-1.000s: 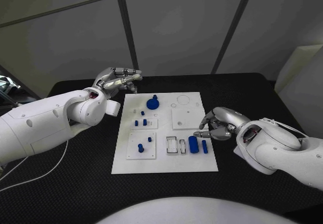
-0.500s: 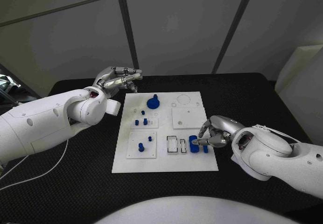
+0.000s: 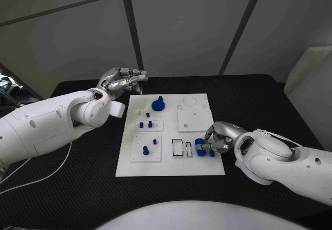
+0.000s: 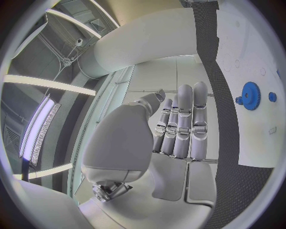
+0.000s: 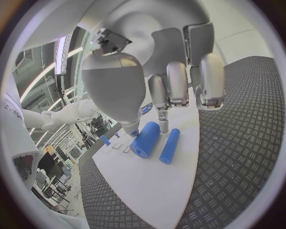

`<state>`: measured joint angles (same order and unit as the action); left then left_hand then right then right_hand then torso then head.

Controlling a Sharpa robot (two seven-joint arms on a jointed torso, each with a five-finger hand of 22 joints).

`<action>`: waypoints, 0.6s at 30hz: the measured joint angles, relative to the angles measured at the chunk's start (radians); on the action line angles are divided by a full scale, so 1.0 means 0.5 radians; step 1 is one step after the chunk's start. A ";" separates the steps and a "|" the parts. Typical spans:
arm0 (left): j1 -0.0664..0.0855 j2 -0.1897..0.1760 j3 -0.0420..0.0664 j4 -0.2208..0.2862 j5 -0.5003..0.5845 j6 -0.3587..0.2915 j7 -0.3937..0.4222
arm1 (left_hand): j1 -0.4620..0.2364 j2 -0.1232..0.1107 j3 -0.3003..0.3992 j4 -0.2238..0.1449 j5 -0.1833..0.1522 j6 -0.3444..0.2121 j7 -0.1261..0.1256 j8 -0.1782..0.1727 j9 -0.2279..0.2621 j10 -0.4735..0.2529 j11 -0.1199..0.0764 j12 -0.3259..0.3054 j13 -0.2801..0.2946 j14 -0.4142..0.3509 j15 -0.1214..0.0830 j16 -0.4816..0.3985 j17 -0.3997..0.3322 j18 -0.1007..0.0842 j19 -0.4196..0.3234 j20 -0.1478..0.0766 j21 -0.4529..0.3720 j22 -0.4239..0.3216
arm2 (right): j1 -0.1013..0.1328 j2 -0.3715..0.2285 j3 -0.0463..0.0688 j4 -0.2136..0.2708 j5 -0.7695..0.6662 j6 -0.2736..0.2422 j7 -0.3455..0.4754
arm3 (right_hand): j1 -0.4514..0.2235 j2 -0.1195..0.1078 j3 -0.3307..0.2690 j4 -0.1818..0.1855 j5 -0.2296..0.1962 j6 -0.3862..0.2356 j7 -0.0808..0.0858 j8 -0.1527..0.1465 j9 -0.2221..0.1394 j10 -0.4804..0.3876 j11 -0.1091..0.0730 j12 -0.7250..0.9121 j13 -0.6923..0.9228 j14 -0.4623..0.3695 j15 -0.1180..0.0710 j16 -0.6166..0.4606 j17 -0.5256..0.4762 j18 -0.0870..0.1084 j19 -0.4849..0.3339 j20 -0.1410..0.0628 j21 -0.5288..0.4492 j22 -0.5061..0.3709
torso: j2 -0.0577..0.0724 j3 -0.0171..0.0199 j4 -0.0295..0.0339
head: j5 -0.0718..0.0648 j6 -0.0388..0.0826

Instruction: Assemble the parts on the task board

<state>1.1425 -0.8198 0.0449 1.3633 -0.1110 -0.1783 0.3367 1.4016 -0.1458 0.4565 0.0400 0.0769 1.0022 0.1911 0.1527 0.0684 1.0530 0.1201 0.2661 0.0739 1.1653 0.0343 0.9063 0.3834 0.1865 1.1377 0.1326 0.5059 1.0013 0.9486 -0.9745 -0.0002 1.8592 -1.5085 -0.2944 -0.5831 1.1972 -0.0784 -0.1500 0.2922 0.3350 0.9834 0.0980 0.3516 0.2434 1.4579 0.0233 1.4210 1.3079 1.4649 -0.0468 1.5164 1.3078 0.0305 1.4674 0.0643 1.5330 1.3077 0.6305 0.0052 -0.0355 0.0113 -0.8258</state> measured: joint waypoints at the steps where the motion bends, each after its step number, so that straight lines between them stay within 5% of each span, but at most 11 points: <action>1: 0.000 0.000 0.000 0.000 0.000 0.000 0.000 | 0.000 0.000 0.000 0.000 0.000 0.000 0.000 0.000 0.000 0.000 0.000 0.000 0.000 0.000 0.000 0.000 -0.001 0.000 0.000 0.000 0.000 0.000 | -0.006 0.011 0.000 -0.006 0.001 0.009 -0.006 | 0.000 0.000 0.000 0.000 0.000 0.000 0.000 0.006 0.006 0.000 0.000 0.000 0.000 0.000 0.000 0.000 0.000 0.000 0.000 0.000 0.000 0.000 | 0.000 0.0000 0.000 | 0.000 0.000; 13: 0.000 -0.003 0.000 0.001 0.000 0.002 -0.001 | 0.000 0.000 0.000 0.000 0.000 0.000 0.000 0.000 0.000 0.000 0.000 0.000 0.000 0.000 0.000 0.000 -0.001 0.000 0.000 0.000 0.000 0.000 | -0.035 0.071 0.019 -0.027 -0.034 0.022 -0.038 | 0.038 0.038 -0.008 -0.003 0.022 0.005 -0.004 0.046 0.029 0.009 -0.009 0.000 0.000 0.000 0.000 0.000 0.000 0.000 0.000 0.000 0.000 0.000 | 0.000 -0.0013 0.000 | 0.008 -0.004; 18: 0.000 -0.005 -0.001 0.002 0.000 0.003 -0.001 | 0.000 0.000 0.000 0.000 0.000 0.000 0.000 0.000 0.000 0.000 0.000 0.000 0.000 0.000 0.000 0.000 -0.001 0.000 0.000 0.000 0.000 0.000 | -0.048 0.073 0.014 -0.014 -0.048 -0.059 -0.051 | 0.153 0.108 0.026 -0.037 0.197 0.032 -0.025 0.057 0.047 0.019 -0.019 0.018 0.000 0.001 0.000 0.000 0.000 0.000 0.000 0.000 0.014 0.000 | -0.001 -0.0015 0.000 | 0.010 -0.003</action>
<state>1.1423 -0.8222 0.0446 1.3644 -0.1110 -0.1765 0.3361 1.4016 -0.1458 0.4565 0.0400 0.0769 1.0022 0.1910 0.1527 0.0685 1.0530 0.1201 0.2661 0.0740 1.1653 0.0343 0.9062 0.3829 0.1865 1.1377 0.1326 0.5059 1.0014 0.9248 -0.9379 0.0070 1.8522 -1.5327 -0.3240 -0.6087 1.2737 -0.0242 -0.1369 0.2735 0.4336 0.9996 0.0853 0.3799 0.2669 1.4672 0.0140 1.4298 1.3078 1.4653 -0.0470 1.5162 1.3077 0.0305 1.4674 0.0643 1.5401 1.3076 0.6301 0.0044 -0.0355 0.0165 -0.8274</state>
